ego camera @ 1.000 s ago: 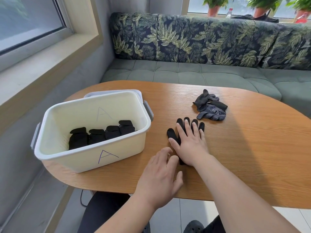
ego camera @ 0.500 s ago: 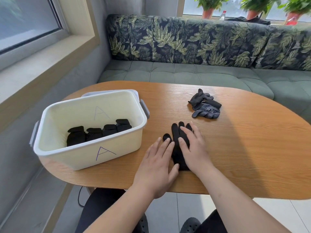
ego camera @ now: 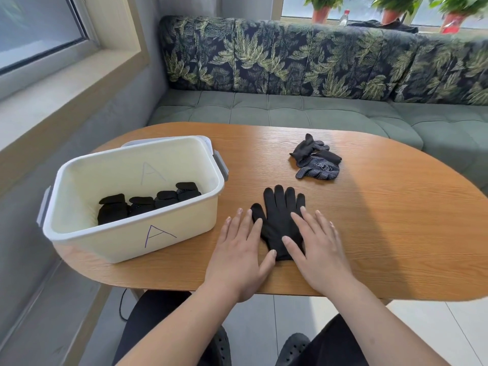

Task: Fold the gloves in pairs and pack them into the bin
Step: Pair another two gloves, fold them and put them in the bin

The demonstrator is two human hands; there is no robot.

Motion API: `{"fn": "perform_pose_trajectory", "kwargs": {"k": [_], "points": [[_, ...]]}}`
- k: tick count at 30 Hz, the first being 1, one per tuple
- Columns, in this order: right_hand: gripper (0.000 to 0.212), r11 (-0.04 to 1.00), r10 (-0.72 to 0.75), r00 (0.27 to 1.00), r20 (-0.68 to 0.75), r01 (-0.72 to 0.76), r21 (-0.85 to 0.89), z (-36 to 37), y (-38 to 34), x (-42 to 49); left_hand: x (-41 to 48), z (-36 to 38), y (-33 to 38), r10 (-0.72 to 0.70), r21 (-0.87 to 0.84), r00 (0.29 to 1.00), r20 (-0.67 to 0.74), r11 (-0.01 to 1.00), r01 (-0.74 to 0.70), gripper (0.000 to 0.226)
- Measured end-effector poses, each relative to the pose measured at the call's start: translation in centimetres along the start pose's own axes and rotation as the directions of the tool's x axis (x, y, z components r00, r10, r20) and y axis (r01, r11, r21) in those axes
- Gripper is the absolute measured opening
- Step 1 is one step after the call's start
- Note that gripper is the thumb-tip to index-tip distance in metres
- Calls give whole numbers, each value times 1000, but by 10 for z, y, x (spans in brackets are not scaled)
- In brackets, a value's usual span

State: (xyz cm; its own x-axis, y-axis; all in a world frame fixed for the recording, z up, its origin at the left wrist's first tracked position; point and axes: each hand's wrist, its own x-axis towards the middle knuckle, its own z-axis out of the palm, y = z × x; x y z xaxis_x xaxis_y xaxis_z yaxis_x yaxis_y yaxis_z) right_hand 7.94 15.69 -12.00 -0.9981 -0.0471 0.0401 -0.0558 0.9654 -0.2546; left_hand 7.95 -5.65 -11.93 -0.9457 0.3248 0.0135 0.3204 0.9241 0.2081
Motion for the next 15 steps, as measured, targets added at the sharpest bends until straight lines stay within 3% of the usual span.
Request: {"fn": "perform_pose_trajectory", "kwargs": {"k": [4, 9, 15], "points": [[73, 1000, 3, 1000, -7, -3, -24, 6, -1, -7, 0, -2, -1, -13, -50, 1000, -24, 999, 12, 84], [71, 999, -21, 998, -64, 23, 38, 6, -1, -6, -2, 1, -5, 113, -17, 991, -68, 993, -115, 85], [24, 943, -108, 934, -340, 205, 263, 7, 8, -19, -4, 4, -5, 64, -64, 986, -152, 995, -74, 75]]}}
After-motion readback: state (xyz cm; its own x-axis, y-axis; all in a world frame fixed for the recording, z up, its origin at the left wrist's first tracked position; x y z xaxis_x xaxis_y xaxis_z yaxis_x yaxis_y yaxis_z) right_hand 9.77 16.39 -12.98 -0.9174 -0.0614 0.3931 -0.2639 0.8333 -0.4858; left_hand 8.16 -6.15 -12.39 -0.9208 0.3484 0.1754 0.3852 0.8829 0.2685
